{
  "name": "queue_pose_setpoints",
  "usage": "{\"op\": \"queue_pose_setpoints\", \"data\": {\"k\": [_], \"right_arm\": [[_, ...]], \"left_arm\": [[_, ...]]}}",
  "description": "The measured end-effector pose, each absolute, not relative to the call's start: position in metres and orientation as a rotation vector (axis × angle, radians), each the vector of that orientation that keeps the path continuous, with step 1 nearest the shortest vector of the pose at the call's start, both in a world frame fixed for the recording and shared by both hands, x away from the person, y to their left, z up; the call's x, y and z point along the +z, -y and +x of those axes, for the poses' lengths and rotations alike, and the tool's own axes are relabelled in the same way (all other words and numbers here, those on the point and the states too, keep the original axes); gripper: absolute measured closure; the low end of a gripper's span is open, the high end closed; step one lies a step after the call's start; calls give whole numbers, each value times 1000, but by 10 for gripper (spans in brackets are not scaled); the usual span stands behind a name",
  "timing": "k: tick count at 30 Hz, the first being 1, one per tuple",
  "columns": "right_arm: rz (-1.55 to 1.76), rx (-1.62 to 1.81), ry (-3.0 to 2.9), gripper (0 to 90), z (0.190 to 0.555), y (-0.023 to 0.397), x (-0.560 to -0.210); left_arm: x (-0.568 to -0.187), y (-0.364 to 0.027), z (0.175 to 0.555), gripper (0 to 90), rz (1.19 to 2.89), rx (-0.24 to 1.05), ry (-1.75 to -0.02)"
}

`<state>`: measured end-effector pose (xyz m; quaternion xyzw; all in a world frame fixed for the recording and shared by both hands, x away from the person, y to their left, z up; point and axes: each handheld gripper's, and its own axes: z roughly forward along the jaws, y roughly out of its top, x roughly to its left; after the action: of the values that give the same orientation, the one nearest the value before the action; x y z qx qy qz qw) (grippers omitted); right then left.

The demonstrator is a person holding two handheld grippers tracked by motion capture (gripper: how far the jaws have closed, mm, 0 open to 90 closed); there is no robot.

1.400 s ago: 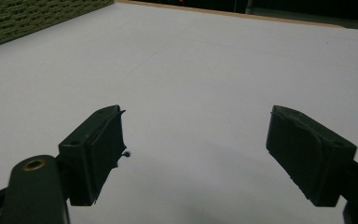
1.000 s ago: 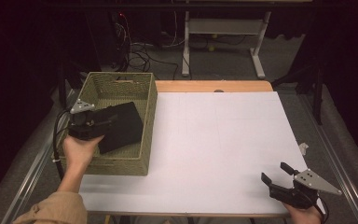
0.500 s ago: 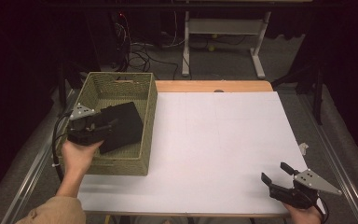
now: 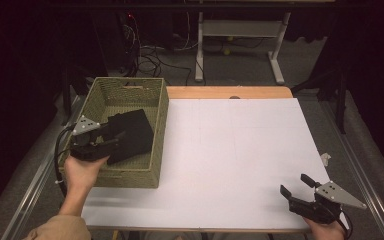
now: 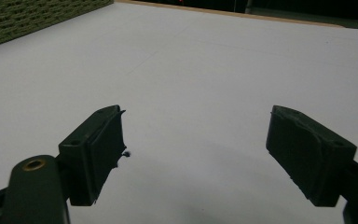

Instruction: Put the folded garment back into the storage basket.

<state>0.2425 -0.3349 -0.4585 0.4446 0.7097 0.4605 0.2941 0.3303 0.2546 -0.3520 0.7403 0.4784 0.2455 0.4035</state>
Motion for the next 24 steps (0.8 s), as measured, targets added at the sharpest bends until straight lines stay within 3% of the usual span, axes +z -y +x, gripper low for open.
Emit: {"op": "queue_pose_setpoints", "data": {"k": [24], "right_arm": [[1186, 1224, -1889, 194, 243, 335, -459]], "left_arm": [[-358, -268, 303, 332, 1827, 628, -1207]]}}
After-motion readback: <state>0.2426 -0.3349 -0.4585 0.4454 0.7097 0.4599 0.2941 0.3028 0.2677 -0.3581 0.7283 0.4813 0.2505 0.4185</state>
